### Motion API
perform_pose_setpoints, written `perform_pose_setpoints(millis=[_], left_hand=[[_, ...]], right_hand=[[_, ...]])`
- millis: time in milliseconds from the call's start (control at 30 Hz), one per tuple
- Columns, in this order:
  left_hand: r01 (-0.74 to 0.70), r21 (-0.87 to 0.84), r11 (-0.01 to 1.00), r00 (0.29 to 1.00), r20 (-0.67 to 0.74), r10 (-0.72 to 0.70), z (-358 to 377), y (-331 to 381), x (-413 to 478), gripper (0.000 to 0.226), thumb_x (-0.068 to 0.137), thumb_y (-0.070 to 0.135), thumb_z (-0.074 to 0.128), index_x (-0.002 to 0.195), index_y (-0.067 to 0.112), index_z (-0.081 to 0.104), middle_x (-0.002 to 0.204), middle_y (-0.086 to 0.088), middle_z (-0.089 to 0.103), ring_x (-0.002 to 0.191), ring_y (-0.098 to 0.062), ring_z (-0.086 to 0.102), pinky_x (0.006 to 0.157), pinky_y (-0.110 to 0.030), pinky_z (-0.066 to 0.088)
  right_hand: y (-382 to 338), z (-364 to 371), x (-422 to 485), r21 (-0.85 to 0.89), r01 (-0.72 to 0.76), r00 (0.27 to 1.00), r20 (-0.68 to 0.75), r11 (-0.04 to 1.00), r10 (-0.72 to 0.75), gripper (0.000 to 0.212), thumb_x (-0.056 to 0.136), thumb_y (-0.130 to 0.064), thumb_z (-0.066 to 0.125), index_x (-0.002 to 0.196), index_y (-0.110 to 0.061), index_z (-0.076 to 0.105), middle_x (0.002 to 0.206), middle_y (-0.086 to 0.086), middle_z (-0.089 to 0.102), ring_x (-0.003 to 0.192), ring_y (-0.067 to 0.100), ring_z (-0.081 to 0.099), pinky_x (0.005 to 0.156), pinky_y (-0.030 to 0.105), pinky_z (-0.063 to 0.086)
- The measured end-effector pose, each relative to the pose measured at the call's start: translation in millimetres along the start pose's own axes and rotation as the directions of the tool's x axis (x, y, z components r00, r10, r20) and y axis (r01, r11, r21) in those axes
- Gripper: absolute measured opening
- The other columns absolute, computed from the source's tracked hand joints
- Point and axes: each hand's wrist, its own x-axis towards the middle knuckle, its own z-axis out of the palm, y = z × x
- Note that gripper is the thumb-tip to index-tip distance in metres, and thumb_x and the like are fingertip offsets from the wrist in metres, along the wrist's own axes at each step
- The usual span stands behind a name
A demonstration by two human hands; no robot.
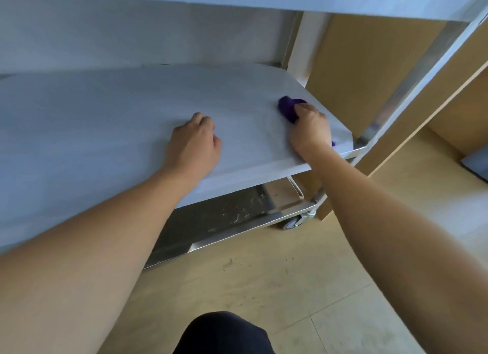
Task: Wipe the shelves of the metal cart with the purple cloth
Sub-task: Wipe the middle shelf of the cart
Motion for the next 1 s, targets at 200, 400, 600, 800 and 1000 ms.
perform_pose_setpoints(millis=[200, 400, 600, 800, 1000], left_hand=[[-0.028, 0.026, 0.999, 1.0, -0.006, 0.029, 0.9, -2.9, 1.5, 0.024, 0.091, 0.011, 0.044, 0.107, 0.0, 0.058, 0.115, -0.016, 0.056, 0.096, -0.038, 0.057, 0.088, -0.043, 0.041], [-0.032, 0.021, 0.999, 0.999, -0.004, 0.032, 0.7, -3.3, 0.1, 0.025, 0.093, 0.014, 0.041, 0.107, 0.0, 0.057, 0.116, -0.015, 0.055, 0.097, -0.037, 0.056, 0.092, -0.043, 0.04], [-0.014, 0.053, 0.998, 1.0, 0.006, 0.014, 5.6, 4.1, 3.4, 0.023, 0.093, 0.016, 0.042, 0.103, 0.001, 0.056, 0.112, -0.016, 0.055, 0.096, -0.037, 0.055, 0.088, -0.045, 0.041], [-0.024, 0.037, 0.999, 1.0, 0.003, 0.024, 2.4, -0.5, -0.3, 0.023, 0.092, 0.015, 0.042, 0.103, 0.001, 0.057, 0.112, -0.015, 0.055, 0.097, -0.036, 0.055, 0.089, -0.045, 0.041], [-0.009, 0.047, 0.999, 1.0, 0.002, 0.009, 6.5, 4.8, 2.5, 0.023, 0.092, 0.016, 0.043, 0.103, 0.003, 0.056, 0.112, -0.014, 0.054, 0.099, -0.035, 0.054, 0.087, -0.043, 0.04]], right_hand=[[-68.0, 26.2, -23.8, 0.047, 0.285, 0.957, 0.038, 0.957, -0.287, 0.053, 0.087, 0.0, 0.039, 0.137, -0.017, 0.049, 0.143, 0.003, 0.047, 0.124, 0.032, 0.042, 0.102, 0.036, 0.039], [0.0, -0.1, 10.5, 0.01, 0.281, 0.958, 0.065, 0.96, -0.281, 0.049, 0.091, -0.003, 0.041, 0.136, -0.017, 0.051, 0.147, 0.0, 0.045, 0.132, 0.03, 0.041, 0.108, 0.034, 0.034], [-31.4, 12.9, 17.5, 0.047, -0.001, 0.999, 0.045, 0.999, -0.002, 0.051, 0.084, -0.002, 0.039, 0.131, -0.015, 0.053, 0.139, 0.01, 0.05, 0.127, 0.033, 0.043, 0.102, 0.039, 0.043], [-65.6, 27.7, 8.1, 0.167, 0.38, 0.912, 0.094, 0.91, -0.398, 0.046, 0.09, -0.001, 0.042, 0.133, -0.014, 0.055, 0.145, 0.002, 0.047, 0.132, 0.029, 0.042, 0.109, 0.03, 0.033], [-9.3, 9.8, 41.5, 0.009, -0.079, 0.997, 0.022, 0.997, 0.079, 0.054, 0.089, 0.0, 0.037, 0.14, -0.015, 0.045, 0.147, 0.009, 0.042, 0.133, 0.033, 0.039, 0.109, 0.04, 0.036]])
